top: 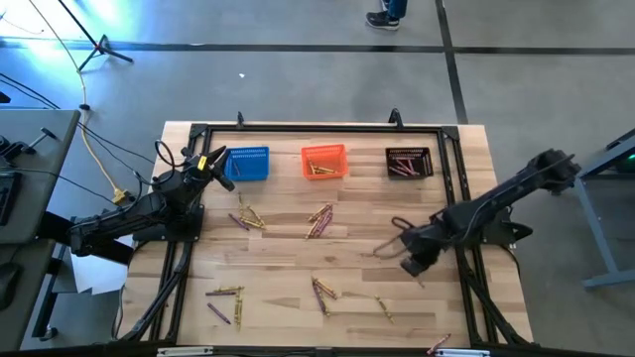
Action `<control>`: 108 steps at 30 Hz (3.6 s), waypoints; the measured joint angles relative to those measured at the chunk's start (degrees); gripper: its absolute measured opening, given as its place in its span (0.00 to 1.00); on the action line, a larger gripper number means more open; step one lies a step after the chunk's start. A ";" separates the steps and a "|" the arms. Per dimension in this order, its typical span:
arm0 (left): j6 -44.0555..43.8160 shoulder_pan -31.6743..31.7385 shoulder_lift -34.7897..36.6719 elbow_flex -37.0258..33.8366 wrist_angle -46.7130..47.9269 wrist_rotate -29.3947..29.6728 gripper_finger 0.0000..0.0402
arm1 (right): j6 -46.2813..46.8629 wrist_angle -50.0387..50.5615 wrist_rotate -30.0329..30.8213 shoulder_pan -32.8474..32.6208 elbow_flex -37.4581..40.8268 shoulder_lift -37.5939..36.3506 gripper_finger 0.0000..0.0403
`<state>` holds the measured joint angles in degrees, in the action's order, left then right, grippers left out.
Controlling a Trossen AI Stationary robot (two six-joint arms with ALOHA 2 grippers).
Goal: Sort crayons
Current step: Put the red crayon into the black bin, then put the yellow crayon into the orange bin
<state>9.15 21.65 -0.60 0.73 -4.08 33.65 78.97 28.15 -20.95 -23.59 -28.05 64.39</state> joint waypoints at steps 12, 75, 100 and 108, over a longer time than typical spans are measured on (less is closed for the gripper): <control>0.00 0.02 0.01 0.00 -0.01 0.00 0.15 | -15.05 -0.08 15.50 25.16 -0.02 -5.23 0.01; 0.00 0.01 0.01 -0.01 -0.01 0.00 0.15 | -59.98 -10.81 10.82 83.45 -0.07 -5.78 0.12; 0.00 0.01 0.00 -0.02 -0.02 0.01 0.15 | -89.53 9.30 12.82 51.18 -30.87 0.55 0.28; 0.00 0.01 0.00 -0.02 -0.02 0.00 0.15 | -89.49 15.49 14.53 40.45 -39.76 13.42 0.28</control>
<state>9.15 21.67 -0.60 0.71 -4.10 33.65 -10.52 43.64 -6.42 16.85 -67.82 77.81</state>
